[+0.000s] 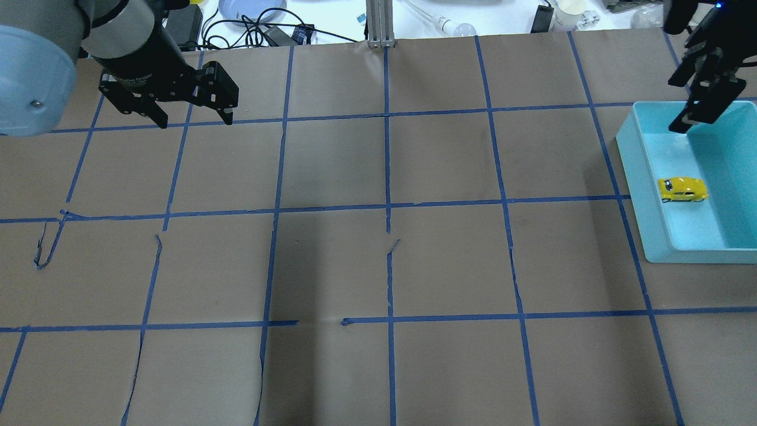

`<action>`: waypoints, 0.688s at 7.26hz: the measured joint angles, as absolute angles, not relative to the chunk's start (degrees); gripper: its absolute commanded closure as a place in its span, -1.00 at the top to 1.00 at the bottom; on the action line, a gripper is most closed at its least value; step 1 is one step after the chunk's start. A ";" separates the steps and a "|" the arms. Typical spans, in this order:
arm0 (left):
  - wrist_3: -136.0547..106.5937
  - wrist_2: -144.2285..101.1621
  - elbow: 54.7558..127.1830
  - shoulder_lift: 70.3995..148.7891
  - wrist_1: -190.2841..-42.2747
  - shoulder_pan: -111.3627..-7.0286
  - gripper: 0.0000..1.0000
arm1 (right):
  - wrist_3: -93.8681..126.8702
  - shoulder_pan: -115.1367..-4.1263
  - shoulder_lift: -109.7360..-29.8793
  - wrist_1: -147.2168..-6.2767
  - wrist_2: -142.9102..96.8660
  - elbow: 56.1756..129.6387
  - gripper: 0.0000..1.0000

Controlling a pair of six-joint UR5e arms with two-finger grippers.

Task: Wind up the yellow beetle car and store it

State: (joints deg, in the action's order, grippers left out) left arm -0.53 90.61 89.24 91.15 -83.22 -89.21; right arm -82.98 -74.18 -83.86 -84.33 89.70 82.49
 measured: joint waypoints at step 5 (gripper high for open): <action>-0.53 90.62 89.21 91.14 -83.20 -89.23 1.00 | -36.39 -96.75 -83.75 -88.00 91.80 82.18 1.00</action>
State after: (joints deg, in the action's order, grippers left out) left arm -0.53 90.62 89.21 91.14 -83.20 -89.23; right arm -36.39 -96.75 -83.75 -88.00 91.80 82.18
